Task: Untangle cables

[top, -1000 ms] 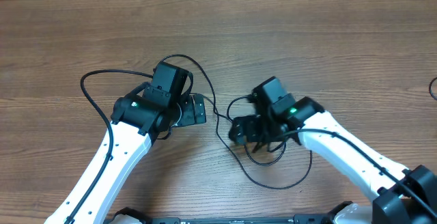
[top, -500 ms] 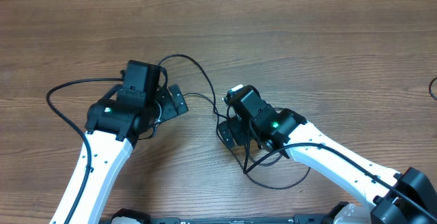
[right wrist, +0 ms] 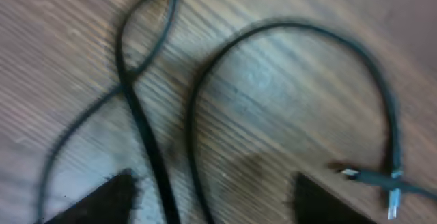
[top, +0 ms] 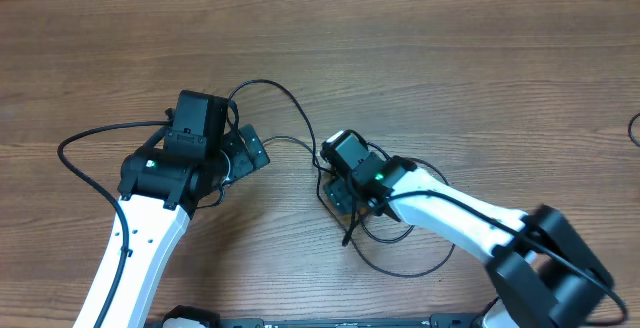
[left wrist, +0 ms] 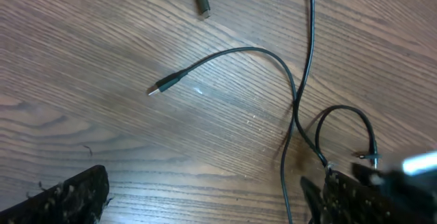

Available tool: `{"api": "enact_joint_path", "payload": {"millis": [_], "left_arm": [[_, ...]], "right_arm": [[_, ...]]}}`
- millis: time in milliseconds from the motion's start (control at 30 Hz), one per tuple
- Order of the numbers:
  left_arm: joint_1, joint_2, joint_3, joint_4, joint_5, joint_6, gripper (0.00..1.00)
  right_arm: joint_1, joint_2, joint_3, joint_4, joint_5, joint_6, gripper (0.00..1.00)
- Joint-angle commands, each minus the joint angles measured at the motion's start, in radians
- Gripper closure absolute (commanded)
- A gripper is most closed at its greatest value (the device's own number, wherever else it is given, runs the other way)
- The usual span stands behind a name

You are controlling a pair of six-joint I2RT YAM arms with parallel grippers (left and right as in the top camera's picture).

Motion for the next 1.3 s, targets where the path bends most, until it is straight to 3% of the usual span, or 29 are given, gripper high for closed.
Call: {"api": "enact_joint_path", "payload": {"millis": [0, 67, 100, 467, 733, 933, 1100, 1267], "left_arm": [[0.005, -0.019, -0.003, -0.008, -0.01, -0.013, 0.01], [0.005, -0.019, -0.003, -0.011, -0.01, -0.013, 0.01], [0.005, -0.019, -0.003, -0.011, -0.01, -0.013, 0.01], [0.003, -0.018, -0.003, -0.011, -0.01, -0.014, 0.0], [0.003, -0.018, -0.003, -0.011, -0.01, -0.014, 0.0], [0.003, -0.018, -0.003, -0.011, -0.01, -0.014, 0.01], [0.003, -0.018, -0.003, -0.011, -0.01, -0.014, 0.0], [0.003, -0.017, -0.003, -0.011, -0.01, -0.014, 0.01]], "right_arm": [[0.005, 0.037, 0.026, 0.005, 0.015, 0.003, 0.61], [0.005, 0.032, 0.033, 0.005, 0.017, 0.004, 0.89], [0.005, 0.028, 0.045, -0.001, 0.018, 0.009, 0.96], [-0.084, -0.082, 0.508, -0.268, 0.019, 0.029, 0.96], [-0.316, -0.114, 0.721, -0.272, 0.018, 0.03, 0.96], [-0.587, -0.113, 0.733, -0.145, 0.019, 0.03, 0.96], [-0.89, -0.104, 0.733, 0.099, 0.018, 0.03, 0.96], [-1.092, -0.032, 0.733, 0.298, 0.018, 0.028, 0.96]]}}
